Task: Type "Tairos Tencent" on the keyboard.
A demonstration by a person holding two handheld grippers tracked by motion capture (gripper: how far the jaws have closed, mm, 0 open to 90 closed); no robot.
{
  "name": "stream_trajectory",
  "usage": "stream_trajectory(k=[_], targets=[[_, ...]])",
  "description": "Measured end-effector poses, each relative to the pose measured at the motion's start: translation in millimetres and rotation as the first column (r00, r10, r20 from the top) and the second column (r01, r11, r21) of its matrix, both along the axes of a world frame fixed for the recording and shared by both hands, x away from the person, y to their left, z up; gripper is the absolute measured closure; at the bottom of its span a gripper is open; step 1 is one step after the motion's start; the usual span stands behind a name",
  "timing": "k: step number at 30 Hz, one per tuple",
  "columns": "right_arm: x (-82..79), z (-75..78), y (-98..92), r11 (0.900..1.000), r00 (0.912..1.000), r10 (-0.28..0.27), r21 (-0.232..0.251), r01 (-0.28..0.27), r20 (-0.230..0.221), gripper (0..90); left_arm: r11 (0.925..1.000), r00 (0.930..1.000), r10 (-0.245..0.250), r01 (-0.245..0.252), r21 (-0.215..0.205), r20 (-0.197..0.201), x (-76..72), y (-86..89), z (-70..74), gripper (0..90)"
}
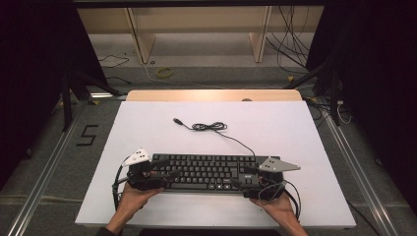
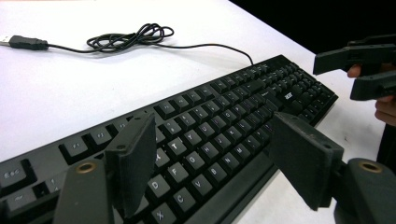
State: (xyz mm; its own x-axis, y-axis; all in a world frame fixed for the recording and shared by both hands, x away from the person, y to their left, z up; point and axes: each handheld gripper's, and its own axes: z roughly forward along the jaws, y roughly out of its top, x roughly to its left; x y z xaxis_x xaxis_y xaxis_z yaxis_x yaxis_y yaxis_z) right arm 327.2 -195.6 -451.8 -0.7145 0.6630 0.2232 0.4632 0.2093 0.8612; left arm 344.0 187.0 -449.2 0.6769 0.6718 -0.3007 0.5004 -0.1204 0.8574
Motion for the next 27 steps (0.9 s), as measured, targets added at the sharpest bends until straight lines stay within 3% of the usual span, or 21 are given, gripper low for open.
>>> stream_trajectory(k=[9,27], targets=[[-8.9,-2.5,-12.3,1.0,0.9999,-0.007,0.003,0.007,0.012,29.5,0.9999,0.9997,-0.002,0.002,-0.015,0.024,-15.0,8.1,-0.8,27.6],[-24.3,-8.2,-31.0,0.999,0.9991,-0.035,0.009,0.035,0.022,29.2,1.0,0.9999,0.003,-0.003,0.003,0.016,-27.6,9.4,-9.4,24.8]])
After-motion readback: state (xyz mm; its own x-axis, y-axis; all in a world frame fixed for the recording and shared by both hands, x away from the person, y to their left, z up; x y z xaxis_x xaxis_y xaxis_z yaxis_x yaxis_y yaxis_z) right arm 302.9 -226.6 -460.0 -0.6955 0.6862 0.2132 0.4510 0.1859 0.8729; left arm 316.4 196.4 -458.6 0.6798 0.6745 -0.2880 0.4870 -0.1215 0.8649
